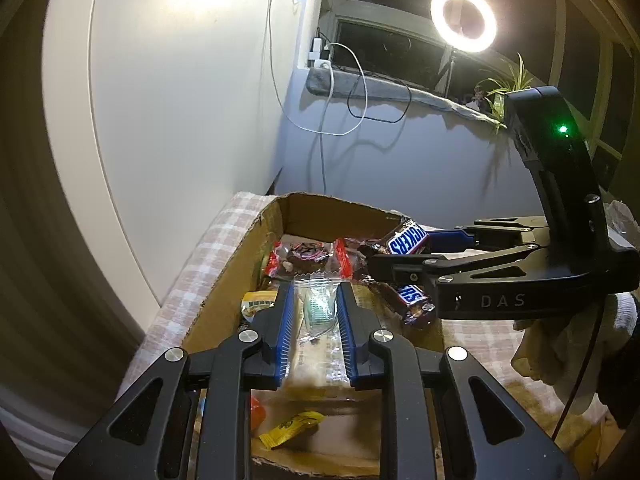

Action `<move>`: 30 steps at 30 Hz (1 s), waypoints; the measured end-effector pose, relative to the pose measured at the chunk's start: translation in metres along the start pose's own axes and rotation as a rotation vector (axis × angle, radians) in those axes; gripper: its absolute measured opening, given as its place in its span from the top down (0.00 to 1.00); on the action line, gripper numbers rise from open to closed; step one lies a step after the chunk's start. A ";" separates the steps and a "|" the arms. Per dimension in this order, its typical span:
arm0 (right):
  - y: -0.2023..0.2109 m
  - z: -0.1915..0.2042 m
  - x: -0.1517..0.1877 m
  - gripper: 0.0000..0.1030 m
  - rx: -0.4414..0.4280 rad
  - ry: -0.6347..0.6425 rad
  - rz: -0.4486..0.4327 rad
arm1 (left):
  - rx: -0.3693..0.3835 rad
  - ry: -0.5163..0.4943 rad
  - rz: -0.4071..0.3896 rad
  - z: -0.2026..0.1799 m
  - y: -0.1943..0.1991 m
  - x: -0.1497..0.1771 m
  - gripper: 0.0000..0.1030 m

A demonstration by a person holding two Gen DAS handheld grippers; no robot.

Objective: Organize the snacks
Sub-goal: 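Drop the Snickers bar into the box with the right tool while the left tool drops the clear candy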

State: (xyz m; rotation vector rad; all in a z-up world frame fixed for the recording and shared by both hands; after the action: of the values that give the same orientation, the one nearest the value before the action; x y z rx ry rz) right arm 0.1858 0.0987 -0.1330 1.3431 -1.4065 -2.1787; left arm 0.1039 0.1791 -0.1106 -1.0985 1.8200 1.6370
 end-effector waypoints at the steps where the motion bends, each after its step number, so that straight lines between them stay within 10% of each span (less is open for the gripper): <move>1: -0.002 -0.001 0.000 0.42 0.001 0.000 0.003 | -0.002 0.001 0.001 0.001 -0.001 0.000 0.79; 16: -0.014 -0.008 -0.003 0.36 0.026 -0.003 0.016 | -0.015 0.006 0.006 0.005 -0.005 0.000 0.71; 24: -0.011 -0.009 -0.007 0.16 0.065 0.002 -0.012 | -0.026 0.007 -0.011 0.006 -0.003 -0.001 0.36; 30: -0.010 -0.010 -0.008 0.11 0.093 -0.001 -0.016 | -0.037 0.004 -0.013 0.007 -0.003 -0.001 0.31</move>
State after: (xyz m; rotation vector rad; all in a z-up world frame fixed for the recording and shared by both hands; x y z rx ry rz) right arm 0.2012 0.1025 -0.1375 1.3888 -1.5196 -2.1488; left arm 0.1058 0.1859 -0.1131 -1.1274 1.7885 1.6683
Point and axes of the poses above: each gripper's, at about its wrist camera, not at the fingertips, and y roughly against the way its jaws point, z to its left, x to its underside, the point moved 2 cm from there along -y, roughly the way its jaws point, and after that the axes turned 3 degrees about x, right-handed, at the moved point
